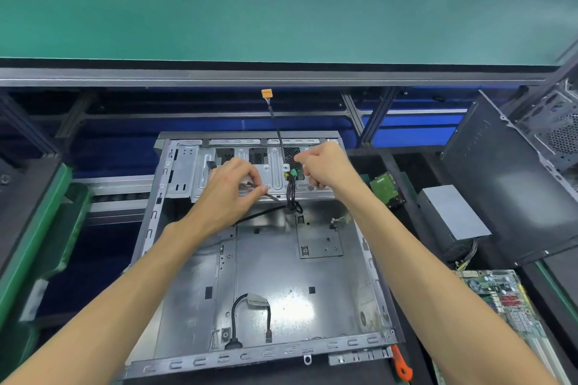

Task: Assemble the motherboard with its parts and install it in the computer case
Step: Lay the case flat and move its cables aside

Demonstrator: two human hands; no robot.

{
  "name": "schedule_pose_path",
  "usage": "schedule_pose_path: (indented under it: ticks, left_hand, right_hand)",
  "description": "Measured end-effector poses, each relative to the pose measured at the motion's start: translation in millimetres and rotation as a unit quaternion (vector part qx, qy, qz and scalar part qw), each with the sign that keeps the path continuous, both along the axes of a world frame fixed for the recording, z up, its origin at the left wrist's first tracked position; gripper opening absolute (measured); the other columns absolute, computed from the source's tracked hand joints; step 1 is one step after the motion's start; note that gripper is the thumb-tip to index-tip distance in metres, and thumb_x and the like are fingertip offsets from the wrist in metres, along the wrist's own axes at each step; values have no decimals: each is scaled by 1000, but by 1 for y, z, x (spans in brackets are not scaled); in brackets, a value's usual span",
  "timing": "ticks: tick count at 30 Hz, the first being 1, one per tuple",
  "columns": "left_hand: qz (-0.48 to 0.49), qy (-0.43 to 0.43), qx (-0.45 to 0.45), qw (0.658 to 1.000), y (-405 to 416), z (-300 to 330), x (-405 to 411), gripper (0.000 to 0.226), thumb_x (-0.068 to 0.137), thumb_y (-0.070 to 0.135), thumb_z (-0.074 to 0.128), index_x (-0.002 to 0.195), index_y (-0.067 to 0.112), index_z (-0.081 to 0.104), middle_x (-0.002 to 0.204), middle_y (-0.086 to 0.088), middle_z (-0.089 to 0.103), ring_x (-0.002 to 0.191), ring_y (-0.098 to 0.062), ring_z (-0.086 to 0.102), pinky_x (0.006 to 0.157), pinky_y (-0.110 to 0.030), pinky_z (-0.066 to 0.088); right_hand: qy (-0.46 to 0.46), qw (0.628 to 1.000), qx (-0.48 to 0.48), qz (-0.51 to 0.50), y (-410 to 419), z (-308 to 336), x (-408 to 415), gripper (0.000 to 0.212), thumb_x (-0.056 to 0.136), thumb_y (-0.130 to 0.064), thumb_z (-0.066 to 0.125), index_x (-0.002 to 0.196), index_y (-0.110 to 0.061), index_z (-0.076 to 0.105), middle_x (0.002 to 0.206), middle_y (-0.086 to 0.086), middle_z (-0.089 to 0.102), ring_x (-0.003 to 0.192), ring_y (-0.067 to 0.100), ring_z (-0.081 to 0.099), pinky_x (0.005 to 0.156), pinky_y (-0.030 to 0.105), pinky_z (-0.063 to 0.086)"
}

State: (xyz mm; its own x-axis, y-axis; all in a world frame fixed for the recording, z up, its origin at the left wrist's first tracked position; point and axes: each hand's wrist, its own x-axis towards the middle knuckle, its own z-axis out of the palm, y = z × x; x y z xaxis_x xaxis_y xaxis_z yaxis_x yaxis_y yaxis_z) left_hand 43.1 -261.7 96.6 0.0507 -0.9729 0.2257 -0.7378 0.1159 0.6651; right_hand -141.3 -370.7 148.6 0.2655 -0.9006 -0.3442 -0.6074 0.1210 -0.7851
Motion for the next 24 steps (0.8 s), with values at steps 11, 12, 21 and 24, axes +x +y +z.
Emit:
schedule_pose_path:
  ticks: [11,12,21,24]
  left_hand:
    - [69,-157,-91,981,2,0,17,33,90,48,62,111,22,58,111,2,46,107,-19,43,94,-32,28]
    - [81,-147,-101,981,4,3,18,32,90,47,63,109,22,58,109,2,45,104,-18,43,93,-33,31]
    - [58,-54,-100,992,11,19,4,12,98,32,58,102,21,59,99,6,53,95,-14,46,92,-34,35]
    - [36,25,-84,995,10,28,-18,5,99,26,56,101,21,58,95,7,57,84,-11,50,80,-30,43]
  right_hand:
    - [-24,997,-51,49,15,1,-3,13,101,-27,59,98,-24,71,66,-5,63,44,4,52,43,19,41]
    - [-26,997,-57,46,17,2,-4,14,101,-27,58,101,-23,71,66,-4,64,43,3,52,42,18,41]
    - [-32,995,-92,-8,41,11,-31,15,99,-30,61,102,-20,73,57,-8,64,42,4,52,42,13,39]
    - [-22,993,-109,-28,51,12,-54,12,98,-31,61,97,-25,72,53,-12,63,42,2,53,42,14,40]
